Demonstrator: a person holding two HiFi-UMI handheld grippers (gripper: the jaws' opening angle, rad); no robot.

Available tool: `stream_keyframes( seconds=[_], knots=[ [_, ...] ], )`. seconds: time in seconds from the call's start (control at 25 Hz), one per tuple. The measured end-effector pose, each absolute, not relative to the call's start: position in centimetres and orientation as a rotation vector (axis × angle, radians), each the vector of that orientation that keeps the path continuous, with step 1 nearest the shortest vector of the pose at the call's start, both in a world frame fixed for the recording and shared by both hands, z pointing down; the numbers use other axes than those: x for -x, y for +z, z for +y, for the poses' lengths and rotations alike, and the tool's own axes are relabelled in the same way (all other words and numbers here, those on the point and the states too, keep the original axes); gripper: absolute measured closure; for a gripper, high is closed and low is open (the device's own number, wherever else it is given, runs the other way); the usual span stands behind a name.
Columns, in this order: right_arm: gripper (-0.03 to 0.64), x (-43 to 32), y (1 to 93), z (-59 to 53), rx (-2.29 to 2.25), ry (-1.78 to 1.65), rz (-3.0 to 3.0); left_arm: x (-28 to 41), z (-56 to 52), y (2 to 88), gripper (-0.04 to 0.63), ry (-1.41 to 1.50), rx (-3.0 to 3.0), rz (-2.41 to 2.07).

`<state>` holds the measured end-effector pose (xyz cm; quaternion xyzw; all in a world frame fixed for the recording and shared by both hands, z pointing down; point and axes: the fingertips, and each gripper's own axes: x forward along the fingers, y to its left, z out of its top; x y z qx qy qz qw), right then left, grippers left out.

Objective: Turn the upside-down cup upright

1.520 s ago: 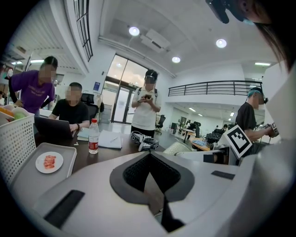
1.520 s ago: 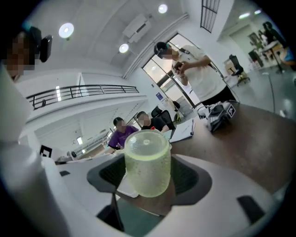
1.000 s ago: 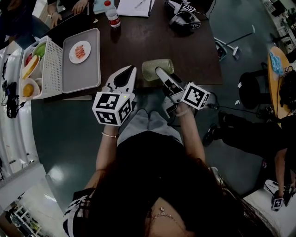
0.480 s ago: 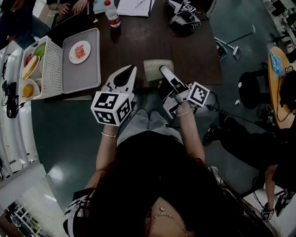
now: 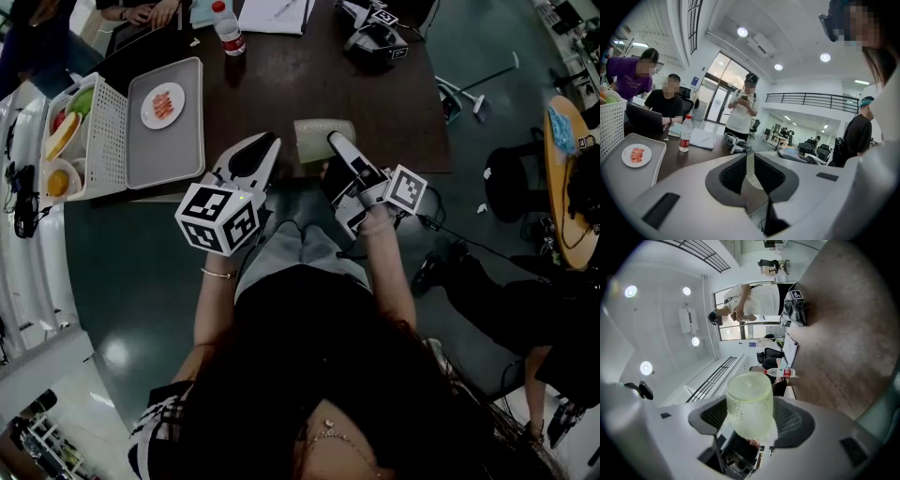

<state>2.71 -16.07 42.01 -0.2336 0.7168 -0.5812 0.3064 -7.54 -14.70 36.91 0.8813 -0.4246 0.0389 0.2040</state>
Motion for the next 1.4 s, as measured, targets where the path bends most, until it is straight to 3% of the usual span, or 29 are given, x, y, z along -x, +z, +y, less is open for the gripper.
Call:
stream_keyframes(
  seconds=[0.84,1.2,1.4],
  knots=[
    [0.305,-3.1,40.9,-15.8,0.466,-1.546,1.878,4.2,-12.7,37.0,0.287,0.150,-2.571,-0.814],
    [0.305,-2.8,40.2,-15.2,0.386,-1.541,1.868,3.1,-12.9,37.3,0.200,0.169,-2.584,-0.728],
    [0.305,-2.8,39.9,-14.9,0.355,-1.539,1.869,2.6,-13.1,37.6,0.186,0.190,-2.581,-0.702]
  ],
)
